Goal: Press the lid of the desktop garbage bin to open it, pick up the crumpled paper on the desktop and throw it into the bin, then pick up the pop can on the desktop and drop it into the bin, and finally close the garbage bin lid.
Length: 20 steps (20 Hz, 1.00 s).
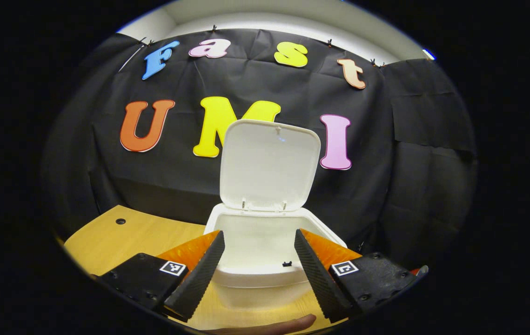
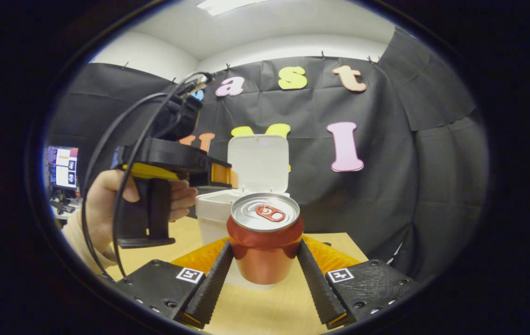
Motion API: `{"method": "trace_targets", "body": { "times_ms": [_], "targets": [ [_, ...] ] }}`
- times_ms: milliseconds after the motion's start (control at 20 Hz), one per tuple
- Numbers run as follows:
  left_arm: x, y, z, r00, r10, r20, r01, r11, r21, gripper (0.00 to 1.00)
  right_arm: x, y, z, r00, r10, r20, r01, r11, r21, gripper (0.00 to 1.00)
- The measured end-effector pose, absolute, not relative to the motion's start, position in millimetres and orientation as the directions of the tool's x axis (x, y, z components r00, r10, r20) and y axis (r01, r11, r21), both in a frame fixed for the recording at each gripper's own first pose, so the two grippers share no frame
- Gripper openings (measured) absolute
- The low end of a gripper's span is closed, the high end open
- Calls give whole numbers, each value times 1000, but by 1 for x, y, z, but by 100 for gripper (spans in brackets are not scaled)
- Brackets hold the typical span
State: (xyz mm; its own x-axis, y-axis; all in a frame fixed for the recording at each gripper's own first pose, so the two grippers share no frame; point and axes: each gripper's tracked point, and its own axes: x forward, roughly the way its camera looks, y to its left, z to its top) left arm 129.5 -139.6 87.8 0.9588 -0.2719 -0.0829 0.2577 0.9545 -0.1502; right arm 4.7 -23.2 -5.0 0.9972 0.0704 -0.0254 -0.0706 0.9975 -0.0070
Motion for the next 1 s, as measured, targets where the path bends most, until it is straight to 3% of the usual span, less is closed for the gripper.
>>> {"method": "trace_targets", "body": {
  "times_ms": [150, 500, 1000],
  "targets": [
    [100, -116, 79, 973, -227, -38, 223, 970, -100, 98, 9, -15, -10, 998, 63, -30, -64, 997, -44, 81],
    [53, -59, 35, 993, -99, -61, 95, 993, -72, 98, 10, 25, -22, 997, 64, -46, -69, 992, -102, 81],
    [11, 9, 23, 999, -17, -50, 15, 999, -49, 98, -14, 75, -40, 983, 118, -139, -136, 983, -124, 81]
  ]
}}
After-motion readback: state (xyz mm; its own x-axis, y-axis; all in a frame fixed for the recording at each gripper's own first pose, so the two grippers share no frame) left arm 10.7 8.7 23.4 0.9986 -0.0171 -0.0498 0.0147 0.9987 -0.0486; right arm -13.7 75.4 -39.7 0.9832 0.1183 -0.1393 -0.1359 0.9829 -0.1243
